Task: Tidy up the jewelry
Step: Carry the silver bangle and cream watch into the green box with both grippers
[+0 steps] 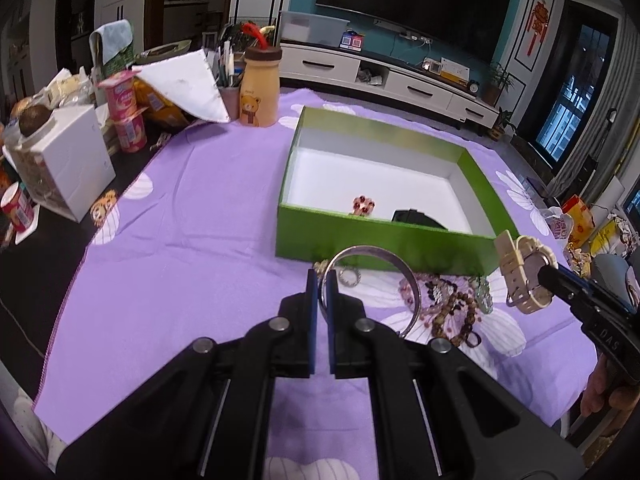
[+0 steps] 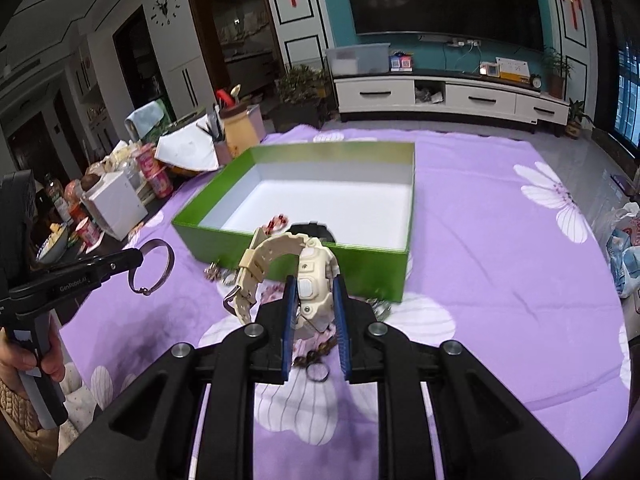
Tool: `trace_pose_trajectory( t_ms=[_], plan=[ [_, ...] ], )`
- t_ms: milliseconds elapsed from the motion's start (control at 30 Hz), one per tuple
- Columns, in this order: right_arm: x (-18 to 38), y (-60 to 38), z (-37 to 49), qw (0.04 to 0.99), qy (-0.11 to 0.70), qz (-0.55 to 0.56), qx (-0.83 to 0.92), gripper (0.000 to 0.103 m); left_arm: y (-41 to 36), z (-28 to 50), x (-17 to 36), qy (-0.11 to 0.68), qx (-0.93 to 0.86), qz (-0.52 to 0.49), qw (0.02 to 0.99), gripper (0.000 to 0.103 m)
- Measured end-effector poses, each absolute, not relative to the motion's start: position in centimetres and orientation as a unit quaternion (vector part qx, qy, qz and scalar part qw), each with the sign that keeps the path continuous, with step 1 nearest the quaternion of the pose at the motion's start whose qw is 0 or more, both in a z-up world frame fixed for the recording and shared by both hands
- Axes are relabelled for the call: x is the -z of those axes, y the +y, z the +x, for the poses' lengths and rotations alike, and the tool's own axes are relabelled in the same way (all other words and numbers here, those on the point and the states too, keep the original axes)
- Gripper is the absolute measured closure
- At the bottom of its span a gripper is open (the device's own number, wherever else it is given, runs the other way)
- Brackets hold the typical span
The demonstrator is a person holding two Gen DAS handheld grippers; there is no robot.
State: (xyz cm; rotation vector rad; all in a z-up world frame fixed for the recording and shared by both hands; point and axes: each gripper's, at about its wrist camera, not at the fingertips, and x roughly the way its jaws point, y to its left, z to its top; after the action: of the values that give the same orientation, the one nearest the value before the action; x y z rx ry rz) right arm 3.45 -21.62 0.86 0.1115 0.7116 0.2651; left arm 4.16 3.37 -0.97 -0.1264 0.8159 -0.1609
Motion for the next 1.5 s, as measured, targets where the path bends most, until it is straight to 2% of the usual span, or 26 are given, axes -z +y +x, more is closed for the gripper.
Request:
trace_pose_trajectory(
  t_ms=[667,1500],
  plan=[
    [-1.7,-21.0,8.6,0.932,0.332,0.054,-0.133,0.085,0.1,10.8,-0.8,0.377,0.103,-0.041,0.919,0.099],
    [0.7,-19.7,16.0,0.927,0.354,0.037,-0.119,0.085,-1.7,18.5,2.0,0.404,0.095,-0.022,0.91,0.098]
  ],
)
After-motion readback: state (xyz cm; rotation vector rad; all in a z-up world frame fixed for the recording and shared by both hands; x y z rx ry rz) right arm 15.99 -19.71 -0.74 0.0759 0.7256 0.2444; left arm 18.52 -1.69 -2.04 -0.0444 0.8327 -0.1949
